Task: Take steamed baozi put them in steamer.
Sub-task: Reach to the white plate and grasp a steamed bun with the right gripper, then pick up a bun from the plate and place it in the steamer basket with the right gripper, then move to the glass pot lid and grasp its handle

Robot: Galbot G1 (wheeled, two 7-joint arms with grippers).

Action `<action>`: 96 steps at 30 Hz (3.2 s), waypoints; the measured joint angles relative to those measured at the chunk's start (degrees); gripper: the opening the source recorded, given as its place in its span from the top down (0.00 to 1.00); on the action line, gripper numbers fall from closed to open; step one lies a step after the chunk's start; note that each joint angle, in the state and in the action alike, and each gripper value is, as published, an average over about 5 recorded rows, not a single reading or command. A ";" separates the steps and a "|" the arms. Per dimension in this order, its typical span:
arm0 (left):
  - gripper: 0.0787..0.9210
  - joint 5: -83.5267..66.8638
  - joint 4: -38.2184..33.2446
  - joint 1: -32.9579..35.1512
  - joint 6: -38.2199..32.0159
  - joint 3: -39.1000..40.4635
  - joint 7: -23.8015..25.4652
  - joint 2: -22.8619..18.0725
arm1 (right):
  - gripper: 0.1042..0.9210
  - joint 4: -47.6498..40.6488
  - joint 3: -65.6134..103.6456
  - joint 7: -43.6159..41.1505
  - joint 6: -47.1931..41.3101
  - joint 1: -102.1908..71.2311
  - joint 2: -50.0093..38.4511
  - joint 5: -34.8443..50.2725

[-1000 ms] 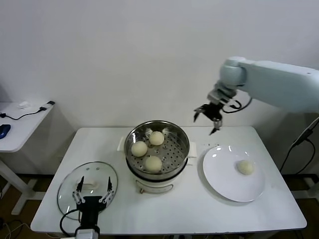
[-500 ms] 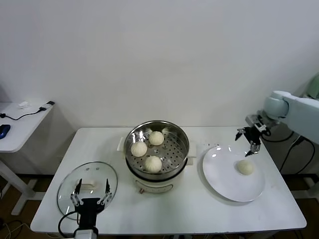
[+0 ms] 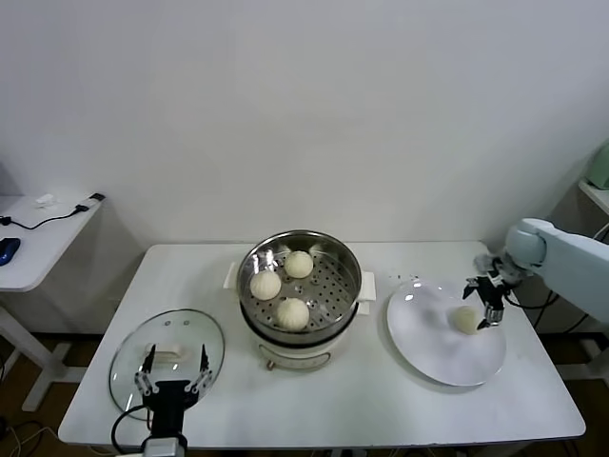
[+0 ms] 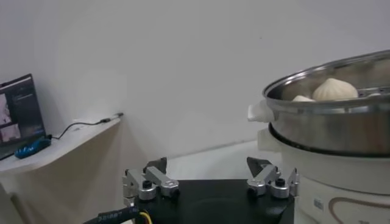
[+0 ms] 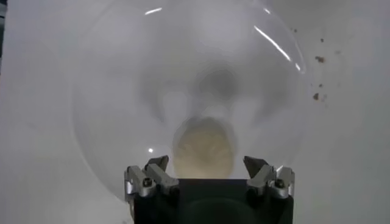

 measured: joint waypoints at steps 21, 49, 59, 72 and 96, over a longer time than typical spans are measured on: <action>0.12 -0.16 -0.28 0.29 -0.08 0.34 -0.17 0.34 | 0.30 -0.11 2.93 1.27 -2.50 -1.89 0.08 -0.83; 0.12 -0.27 -3.24 1.34 -0.39 1.13 -0.18 1.03 | 0.30 26.81 -24.19 4.15 -14.20 41.07 12.69 35.89; 0.12 -0.57 -3.42 1.41 -0.49 0.51 -0.32 1.08 | 0.30 27.74 -25.83 9.62 -18.92 39.28 23.08 42.03; 0.12 -1.19 -2.77 0.72 -0.24 -0.25 -0.20 1.34 | 0.30 24.34 -27.84 14.13 -22.03 31.55 28.64 40.53; 0.12 -1.59 -3.49 0.61 0.49 -0.41 -0.25 1.60 | 0.12 22.01 -26.14 12.20 -19.49 30.48 28.19 39.51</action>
